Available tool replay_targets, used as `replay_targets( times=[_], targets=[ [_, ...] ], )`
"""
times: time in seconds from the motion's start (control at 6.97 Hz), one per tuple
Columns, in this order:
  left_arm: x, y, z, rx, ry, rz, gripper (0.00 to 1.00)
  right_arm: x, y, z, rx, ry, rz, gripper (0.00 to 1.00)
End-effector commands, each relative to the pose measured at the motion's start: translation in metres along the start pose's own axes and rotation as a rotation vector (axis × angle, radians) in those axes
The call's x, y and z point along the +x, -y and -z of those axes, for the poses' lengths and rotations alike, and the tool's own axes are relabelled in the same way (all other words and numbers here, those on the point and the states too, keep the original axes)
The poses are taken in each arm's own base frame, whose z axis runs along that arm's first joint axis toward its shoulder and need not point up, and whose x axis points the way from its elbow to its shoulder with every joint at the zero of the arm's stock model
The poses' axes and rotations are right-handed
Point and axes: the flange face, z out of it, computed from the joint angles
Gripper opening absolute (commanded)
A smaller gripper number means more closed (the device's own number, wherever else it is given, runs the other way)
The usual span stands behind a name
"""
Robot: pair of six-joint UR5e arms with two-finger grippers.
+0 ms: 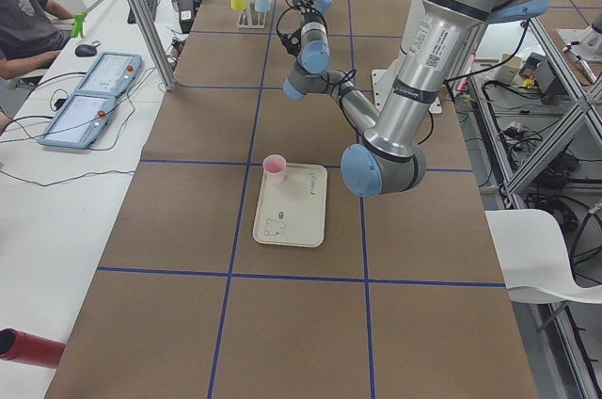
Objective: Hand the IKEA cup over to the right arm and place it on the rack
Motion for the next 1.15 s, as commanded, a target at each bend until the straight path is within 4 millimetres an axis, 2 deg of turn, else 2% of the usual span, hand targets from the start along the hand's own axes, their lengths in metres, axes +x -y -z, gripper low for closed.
replay_targets(
  times=[0.0,0.57,1.0],
  targets=[
    [-0.004,-0.004,-0.007,-0.006,-0.027,0.013,0.00,0.000,-0.006,-0.006,0.003,0.054,-0.020,0.98],
    [-0.014,-0.006,-0.015,-0.013,-0.022,0.027,0.00,0.000,-0.010,-0.014,-0.010,0.064,-0.024,0.98],
    [-0.013,-0.010,-0.022,-0.021,-0.027,0.030,0.00,0.001,-0.011,-0.015,-0.013,0.065,-0.026,0.96]
  ],
)
